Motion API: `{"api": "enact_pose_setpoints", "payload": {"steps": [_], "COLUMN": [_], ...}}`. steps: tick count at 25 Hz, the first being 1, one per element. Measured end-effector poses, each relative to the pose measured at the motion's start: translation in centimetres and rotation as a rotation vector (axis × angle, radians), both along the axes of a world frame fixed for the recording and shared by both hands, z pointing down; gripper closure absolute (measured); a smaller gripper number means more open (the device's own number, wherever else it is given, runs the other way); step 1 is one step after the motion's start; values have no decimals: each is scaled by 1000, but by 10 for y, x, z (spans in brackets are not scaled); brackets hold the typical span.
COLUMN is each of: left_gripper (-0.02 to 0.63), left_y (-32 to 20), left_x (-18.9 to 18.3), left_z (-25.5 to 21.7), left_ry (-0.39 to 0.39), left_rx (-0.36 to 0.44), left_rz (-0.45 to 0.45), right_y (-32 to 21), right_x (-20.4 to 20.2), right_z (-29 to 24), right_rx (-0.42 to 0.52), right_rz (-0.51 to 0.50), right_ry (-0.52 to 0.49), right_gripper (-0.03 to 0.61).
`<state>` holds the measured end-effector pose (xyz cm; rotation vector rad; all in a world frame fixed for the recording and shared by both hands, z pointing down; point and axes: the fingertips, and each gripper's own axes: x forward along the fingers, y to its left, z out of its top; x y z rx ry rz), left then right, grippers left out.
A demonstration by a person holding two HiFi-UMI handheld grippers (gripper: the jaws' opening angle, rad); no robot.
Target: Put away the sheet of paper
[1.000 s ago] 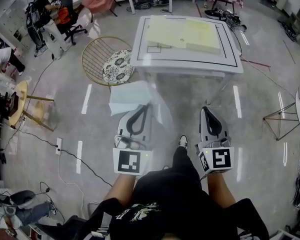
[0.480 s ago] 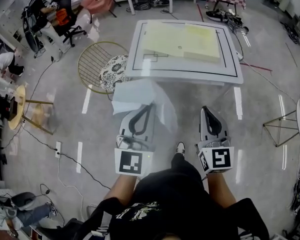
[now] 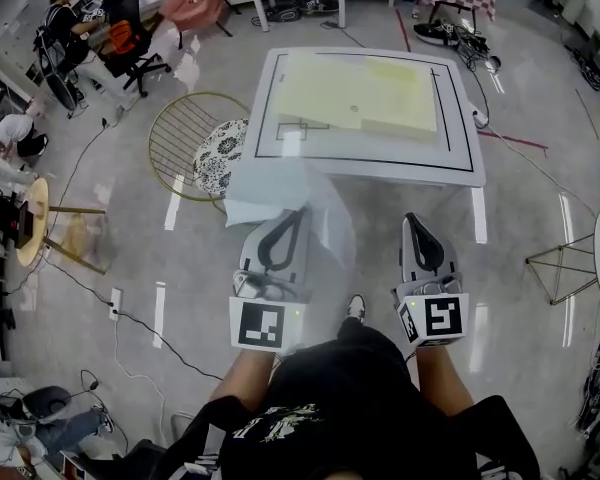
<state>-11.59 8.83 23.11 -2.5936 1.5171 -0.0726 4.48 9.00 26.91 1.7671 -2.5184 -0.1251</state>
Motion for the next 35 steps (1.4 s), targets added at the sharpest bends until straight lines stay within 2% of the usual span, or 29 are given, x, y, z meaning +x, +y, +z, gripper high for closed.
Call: {"api": "enact_pose_setpoints", "payload": {"steps": [4, 9, 14, 20, 26, 30, 35], "left_gripper": [614, 614, 614, 614, 614, 614, 614], "left_y": [-19, -37, -44, -50, -64, -79, -103], "left_x": [-2, 13, 24, 29, 39, 49, 54], "left_z": [2, -1, 3, 9, 15, 14, 14], "left_ry": [7, 11, -5, -18, -32, -40, -22], "left_rx": [-6, 9, -5, -23, -24, -12, -12], "left_rz": [-43, -62, -87, -115, -104, -72, -53], "right_y": [-20, -44, -62, -68, -78, -91, -107], "right_x": [2, 14, 24, 28, 36, 51, 52], "right_z": [4, 2, 0, 13, 13, 17, 11], "right_rx": [-8, -4, 16, -10, 4, -9, 9], "right_rz": [-36, -69, -103, -127, -121, -75, -70], "right_ry": [8, -7, -19, -41, -46, -46, -25], "right_gripper": [580, 580, 580, 580, 580, 580, 580]}}
